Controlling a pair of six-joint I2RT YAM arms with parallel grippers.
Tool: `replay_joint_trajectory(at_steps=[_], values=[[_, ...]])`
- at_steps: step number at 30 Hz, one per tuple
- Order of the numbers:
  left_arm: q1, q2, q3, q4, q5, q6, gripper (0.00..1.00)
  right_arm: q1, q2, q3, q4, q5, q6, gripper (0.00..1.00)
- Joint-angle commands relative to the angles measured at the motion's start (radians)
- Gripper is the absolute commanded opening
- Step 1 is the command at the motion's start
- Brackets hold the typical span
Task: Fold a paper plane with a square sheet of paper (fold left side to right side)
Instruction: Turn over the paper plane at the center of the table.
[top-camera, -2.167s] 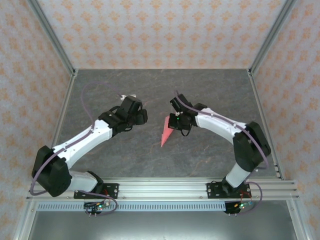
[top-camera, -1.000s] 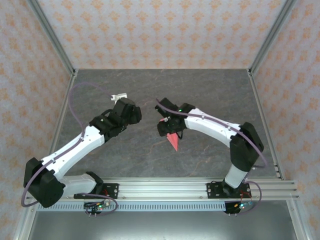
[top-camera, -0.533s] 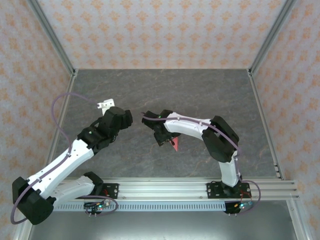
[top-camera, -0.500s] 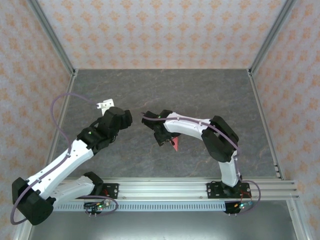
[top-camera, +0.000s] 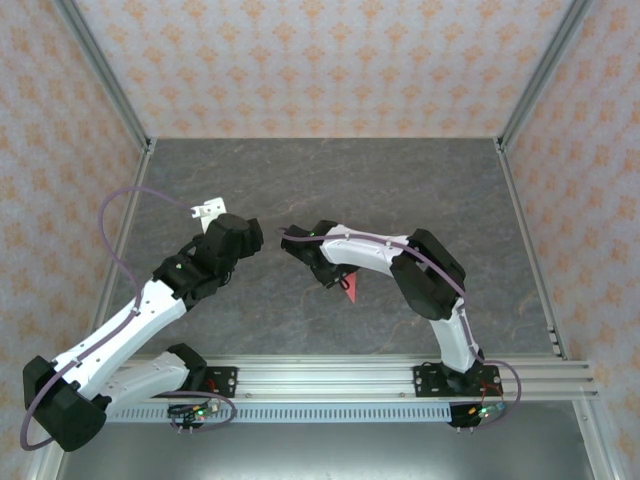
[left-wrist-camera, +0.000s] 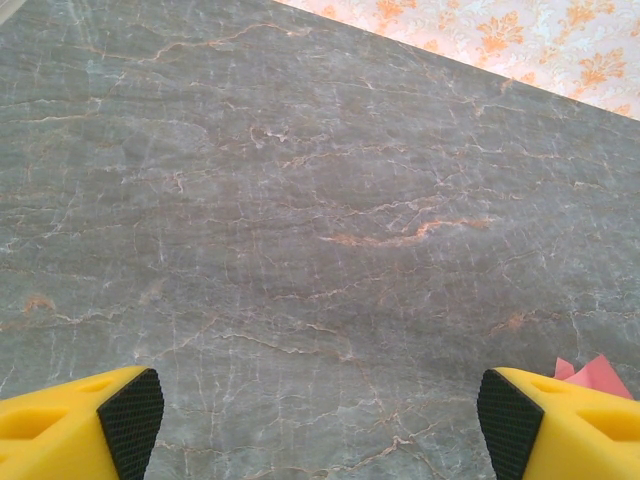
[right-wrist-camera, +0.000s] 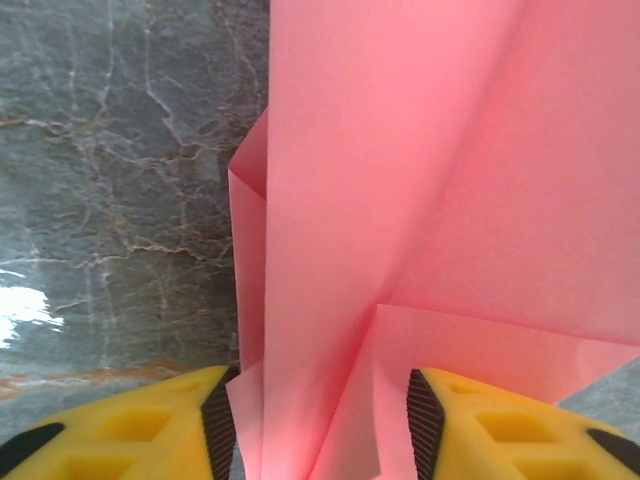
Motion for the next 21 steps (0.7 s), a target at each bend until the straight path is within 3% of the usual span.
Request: replay_joint_trajectory(at_steps=[1, 14, 21], values=[[0.003, -0.010, -0.013, -0.021, -0.049, -0.013, 0.85, 0.003, -0.016, 0.030, -0.049, 0.059, 0.004, 0.45], [0.004, -0.010, -0.010, -0.022, -0.047, -0.007, 0.85, -0.034, -0.102, -0.014, -0.029, 0.054, 0.020, 0.08], [0.005, -0.003, -0.009, -0.009, -0.033, -0.004, 0.85, -0.214, -0.251, -0.120, 0.135, -0.215, 0.012, 0.05]])
